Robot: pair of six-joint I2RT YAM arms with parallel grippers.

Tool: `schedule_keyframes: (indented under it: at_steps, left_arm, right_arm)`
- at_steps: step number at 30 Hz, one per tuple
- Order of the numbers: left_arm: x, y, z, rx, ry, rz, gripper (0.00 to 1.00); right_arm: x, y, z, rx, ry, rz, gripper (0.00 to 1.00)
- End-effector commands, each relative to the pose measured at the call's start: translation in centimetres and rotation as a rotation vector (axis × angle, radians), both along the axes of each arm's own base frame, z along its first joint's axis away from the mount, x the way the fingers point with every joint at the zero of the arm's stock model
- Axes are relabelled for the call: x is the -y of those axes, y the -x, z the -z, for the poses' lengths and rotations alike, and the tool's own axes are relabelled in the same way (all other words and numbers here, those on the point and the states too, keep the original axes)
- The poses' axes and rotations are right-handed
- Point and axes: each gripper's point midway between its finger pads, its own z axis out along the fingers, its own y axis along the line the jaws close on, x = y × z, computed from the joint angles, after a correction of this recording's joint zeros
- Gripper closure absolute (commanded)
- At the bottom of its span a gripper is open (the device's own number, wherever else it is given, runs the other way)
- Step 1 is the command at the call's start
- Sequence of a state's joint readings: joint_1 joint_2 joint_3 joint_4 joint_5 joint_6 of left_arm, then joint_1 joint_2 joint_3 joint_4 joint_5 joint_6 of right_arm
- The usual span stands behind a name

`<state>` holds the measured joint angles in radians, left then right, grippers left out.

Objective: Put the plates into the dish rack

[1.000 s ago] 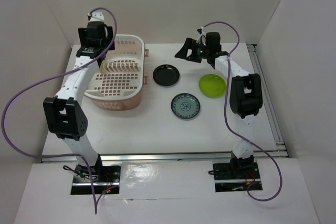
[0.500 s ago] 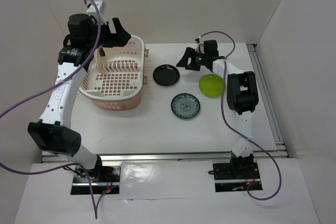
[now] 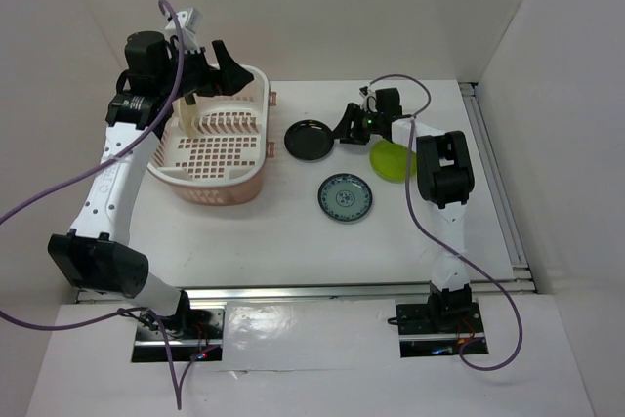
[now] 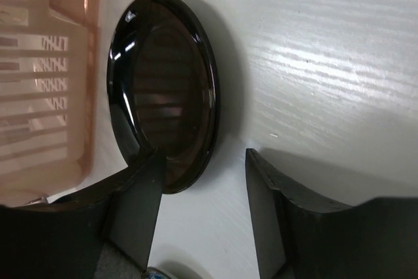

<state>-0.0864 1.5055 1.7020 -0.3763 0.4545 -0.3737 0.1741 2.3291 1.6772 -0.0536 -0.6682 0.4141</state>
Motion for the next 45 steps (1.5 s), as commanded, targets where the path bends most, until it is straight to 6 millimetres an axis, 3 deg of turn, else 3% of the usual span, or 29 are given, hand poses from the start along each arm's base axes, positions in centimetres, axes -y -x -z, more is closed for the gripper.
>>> schedule_keyframes:
  at_steps: [1, 6, 14, 21, 27, 30, 34, 37, 39, 45]
  left_arm:
    - [0.5, 1.5, -2.7, 0.074, 0.036, 0.032, 0.00]
    - [0.4, 1.2, -1.9, 0.045, 0.056, 0.014, 0.00]
    - [0.3, 1.1, -1.9, 0.045, 0.054, 0.004, 0.00]
    - [0.3, 0.9, -1.6, 0.031, 0.061, 0.002, 0.00]
    - [0.4, 0.6, -1.2, 0.022, 0.060, 0.002, 0.00]
    - [0.4, 0.6, -1.2, 0.022, 0.060, 0.002, 0.00]
    - [0.2, 0.5, -1.2, 0.022, 0.058, -0.007, 0.00]
    - [0.2, 0.5, -1.2, 0.022, 0.058, -0.007, 0.00]
    - [0.3, 0.2, -0.8, 0.013, 0.057, -0.008, 0.00]
    - [0.2, -0.4, 0.0, -0.005, 0.054, -0.017, 0.00]
  right_arm:
    - [-0.4, 0.2, 0.9, -0.001, -0.015, -0.010, 0.44]
    - [-0.8, 1.0, 3.0, -0.043, -0.007, -0.019, 0.45]
    - [-1.2, 1.0, 3.7, -0.055, 0.002, -0.022, 0.59]
    - [-1.5, 1.0, 4.3, -0.069, -0.014, -0.030, 0.64]
    - [-1.4, 0.8, 4.9, -0.096, -0.046, -0.017, 0.77]
    - [-1.4, 0.3, 4.2, -0.099, -0.089, -0.001, 0.81]
    - [-1.5, 0.2, 4.1, -0.116, -0.105, 0.003, 1.00]
    - [-0.8, -0.6, 3.9, -0.129, -0.093, 0.050, 1.00]
    - [-0.4, -1.4, 3.0, -0.133, -0.107, 0.072, 1.00]
    - [1.5, -3.8, -2.2, -0.058, -0.146, 0.133, 1.00]
